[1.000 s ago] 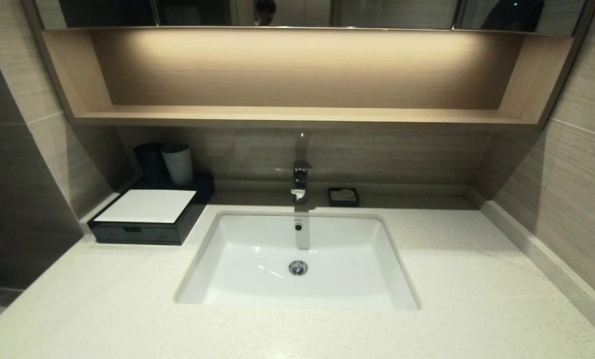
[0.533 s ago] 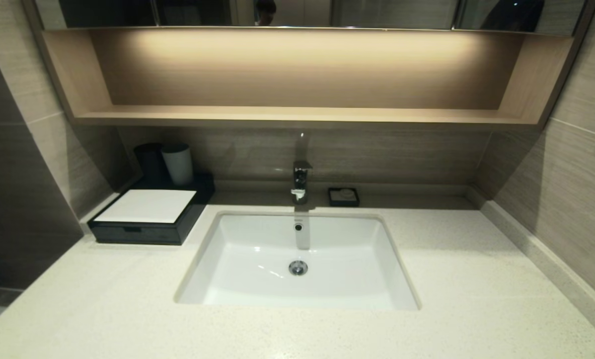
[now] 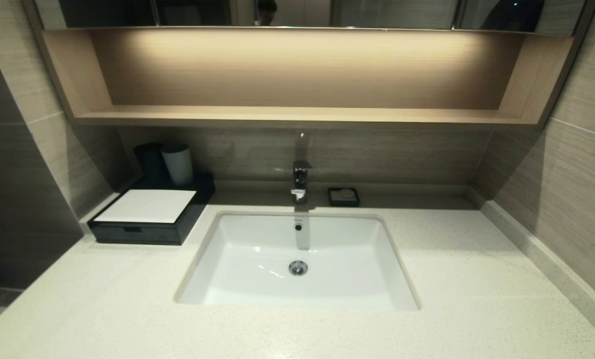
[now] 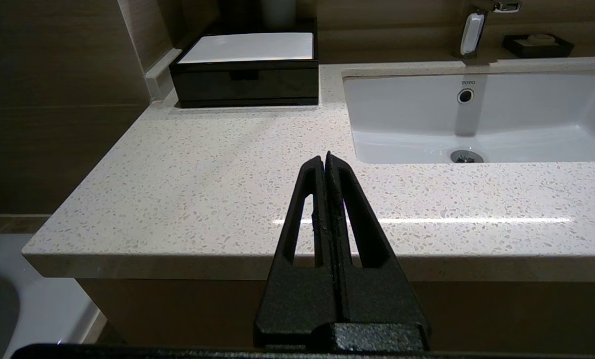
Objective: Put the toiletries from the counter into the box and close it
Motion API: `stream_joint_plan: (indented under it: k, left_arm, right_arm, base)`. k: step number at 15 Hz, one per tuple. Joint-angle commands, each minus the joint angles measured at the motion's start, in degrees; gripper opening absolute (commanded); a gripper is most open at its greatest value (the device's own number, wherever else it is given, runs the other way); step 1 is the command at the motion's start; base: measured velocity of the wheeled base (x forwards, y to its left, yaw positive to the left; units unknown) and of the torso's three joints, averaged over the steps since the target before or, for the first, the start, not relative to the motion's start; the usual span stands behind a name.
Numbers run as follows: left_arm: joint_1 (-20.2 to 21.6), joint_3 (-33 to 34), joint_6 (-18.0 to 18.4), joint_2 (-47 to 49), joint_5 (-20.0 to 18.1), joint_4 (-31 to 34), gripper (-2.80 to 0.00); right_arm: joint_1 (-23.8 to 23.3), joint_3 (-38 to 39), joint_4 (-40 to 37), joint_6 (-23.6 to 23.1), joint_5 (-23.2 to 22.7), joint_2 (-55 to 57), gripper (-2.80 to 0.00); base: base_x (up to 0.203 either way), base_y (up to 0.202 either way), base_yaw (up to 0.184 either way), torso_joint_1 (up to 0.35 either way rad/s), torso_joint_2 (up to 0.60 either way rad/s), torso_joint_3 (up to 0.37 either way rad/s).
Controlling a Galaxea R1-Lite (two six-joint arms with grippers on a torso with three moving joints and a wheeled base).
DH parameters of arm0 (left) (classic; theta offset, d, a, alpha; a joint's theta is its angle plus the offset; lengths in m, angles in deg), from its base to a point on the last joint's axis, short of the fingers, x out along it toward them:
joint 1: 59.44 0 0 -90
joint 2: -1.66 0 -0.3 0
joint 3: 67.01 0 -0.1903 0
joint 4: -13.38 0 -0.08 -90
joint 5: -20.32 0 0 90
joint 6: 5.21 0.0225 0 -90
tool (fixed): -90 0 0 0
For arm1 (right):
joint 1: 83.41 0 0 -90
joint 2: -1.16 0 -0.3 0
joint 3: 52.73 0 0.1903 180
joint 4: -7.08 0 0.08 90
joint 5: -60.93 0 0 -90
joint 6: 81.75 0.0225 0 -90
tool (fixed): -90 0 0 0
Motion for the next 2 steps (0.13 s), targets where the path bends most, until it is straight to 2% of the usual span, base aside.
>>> stream_joint_plan:
  k: [1,2]
  left_arm:
    - [0.00,1.14,0.03,0.07,-0.01,-0.05,-2.80]
    - [0.00,1.14,0.06,0.07,-0.01,-0.05,-2.80]
  right_arm:
    - [0.01,0.09,0.00,0.02,0.00,0.05,-2.80]
    - [0.01,0.09,0.00,0.02,0.00,0.05,-2.80]
  base:
    - [0.000,0.000,0.000,0.000,0.00,0.000]
    - [0.000,0.000,0.000,0.000,0.00,0.000]
